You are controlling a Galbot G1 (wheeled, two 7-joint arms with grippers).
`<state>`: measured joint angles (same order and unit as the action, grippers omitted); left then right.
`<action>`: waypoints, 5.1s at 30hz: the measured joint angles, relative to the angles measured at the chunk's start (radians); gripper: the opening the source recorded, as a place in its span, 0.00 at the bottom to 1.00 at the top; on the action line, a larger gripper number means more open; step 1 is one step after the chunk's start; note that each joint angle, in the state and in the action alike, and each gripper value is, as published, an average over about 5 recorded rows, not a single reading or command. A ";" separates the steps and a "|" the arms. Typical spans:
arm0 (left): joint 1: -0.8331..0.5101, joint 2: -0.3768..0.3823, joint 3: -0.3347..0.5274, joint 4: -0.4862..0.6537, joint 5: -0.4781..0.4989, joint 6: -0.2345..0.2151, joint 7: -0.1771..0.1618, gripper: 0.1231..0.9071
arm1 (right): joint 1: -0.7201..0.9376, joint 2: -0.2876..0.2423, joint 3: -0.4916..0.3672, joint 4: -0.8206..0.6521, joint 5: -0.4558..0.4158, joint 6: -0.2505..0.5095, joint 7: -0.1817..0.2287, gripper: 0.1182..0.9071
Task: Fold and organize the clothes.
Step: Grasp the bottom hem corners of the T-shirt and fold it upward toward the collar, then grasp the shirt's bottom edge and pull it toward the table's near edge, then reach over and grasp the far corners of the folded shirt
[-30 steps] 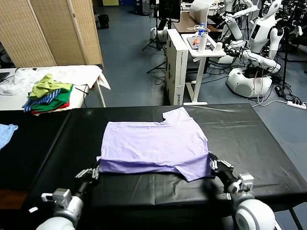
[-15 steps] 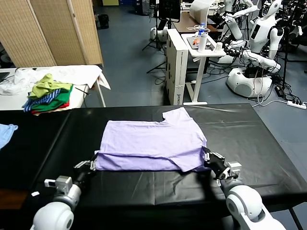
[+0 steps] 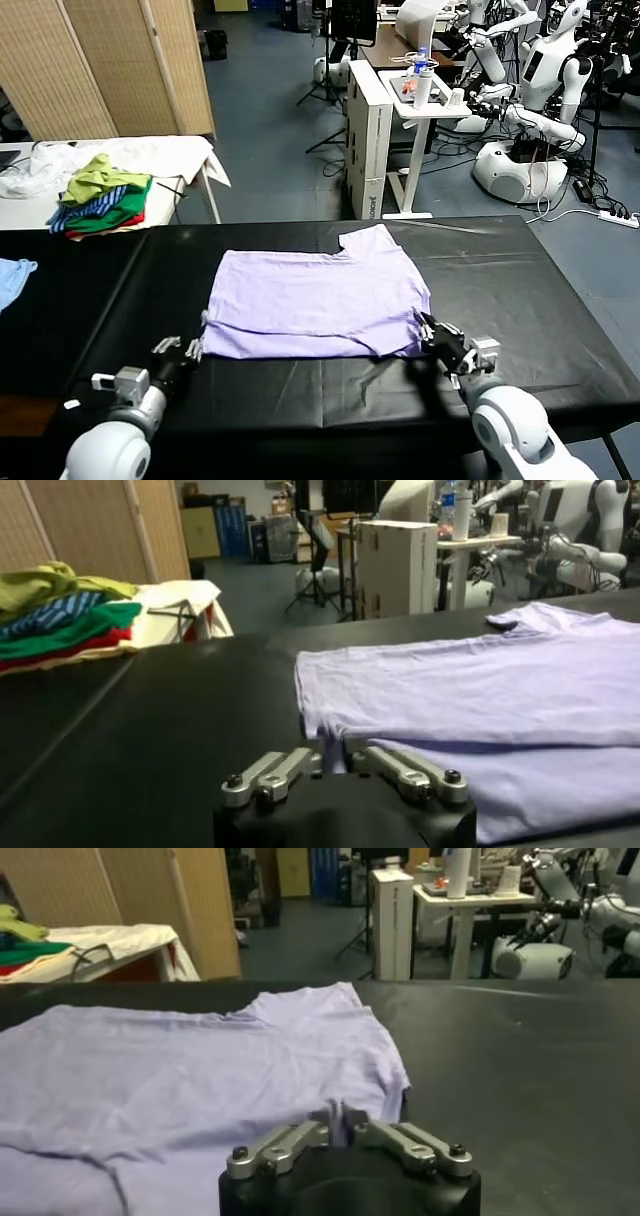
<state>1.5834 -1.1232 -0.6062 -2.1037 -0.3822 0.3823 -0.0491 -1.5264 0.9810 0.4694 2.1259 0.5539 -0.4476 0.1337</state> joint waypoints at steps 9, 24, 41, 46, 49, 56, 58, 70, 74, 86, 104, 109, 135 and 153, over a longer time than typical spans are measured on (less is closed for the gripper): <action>0.024 -0.010 0.000 0.000 -0.021 0.004 0.002 1.00 | -0.017 -0.005 0.004 -0.001 -0.002 0.000 0.003 0.94; 0.003 -0.003 0.003 0.049 -0.041 0.001 0.019 0.58 | -0.004 -0.003 -0.013 -0.022 -0.016 0.002 0.001 0.54; 0.078 0.003 -0.019 -0.007 0.004 0.020 0.004 0.03 | -0.080 -0.064 0.024 0.076 0.011 -0.127 0.047 0.03; 0.155 0.001 -0.042 -0.054 0.034 0.031 0.002 0.03 | -0.125 -0.083 0.052 0.124 0.015 -0.167 0.049 0.03; 0.201 0.000 -0.057 -0.077 0.041 0.034 0.002 0.03 | -0.147 -0.089 0.063 0.147 0.018 -0.188 0.049 0.03; 0.279 -0.003 -0.083 -0.122 0.047 0.041 -0.001 0.03 | -0.184 -0.088 0.072 0.180 0.017 -0.209 0.055 0.03; 0.293 -0.004 -0.087 -0.132 0.048 0.043 -0.002 0.03 | -0.191 -0.087 0.074 0.188 0.017 -0.213 0.057 0.04; 0.369 -0.048 -0.138 -0.216 0.053 0.105 -0.041 0.66 | -0.274 -0.104 0.161 0.294 0.071 -0.239 0.059 0.87; 0.374 -0.051 -0.165 -0.252 0.015 0.117 -0.066 0.93 | -0.238 -0.118 0.186 0.304 0.128 -0.186 0.056 0.99; 0.062 0.046 -0.113 -0.159 -0.276 0.155 -0.091 1.00 | 0.216 -0.158 0.013 0.024 0.251 -0.181 0.069 1.00; -0.455 0.220 0.088 0.246 -0.450 0.191 -0.091 1.00 | 0.778 -0.044 -0.321 -0.452 0.264 -0.202 0.057 1.00; -0.586 0.217 0.180 0.371 -0.434 0.188 -0.066 1.00 | 0.856 -0.007 -0.373 -0.545 0.251 -0.200 0.046 1.00; -0.775 0.167 0.335 0.641 -0.401 0.192 -0.013 1.00 | 0.996 0.109 -0.489 -0.790 0.176 -0.209 0.018 0.88; -0.749 0.169 0.338 0.622 -0.401 0.195 0.002 0.34 | 0.993 0.127 -0.487 -0.804 0.166 -0.206 0.014 0.73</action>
<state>0.8348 -0.9541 -0.2685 -1.4816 -0.7827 0.5773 -0.0472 -0.5335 1.1075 -0.0177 1.3223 0.7196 -0.6541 0.1479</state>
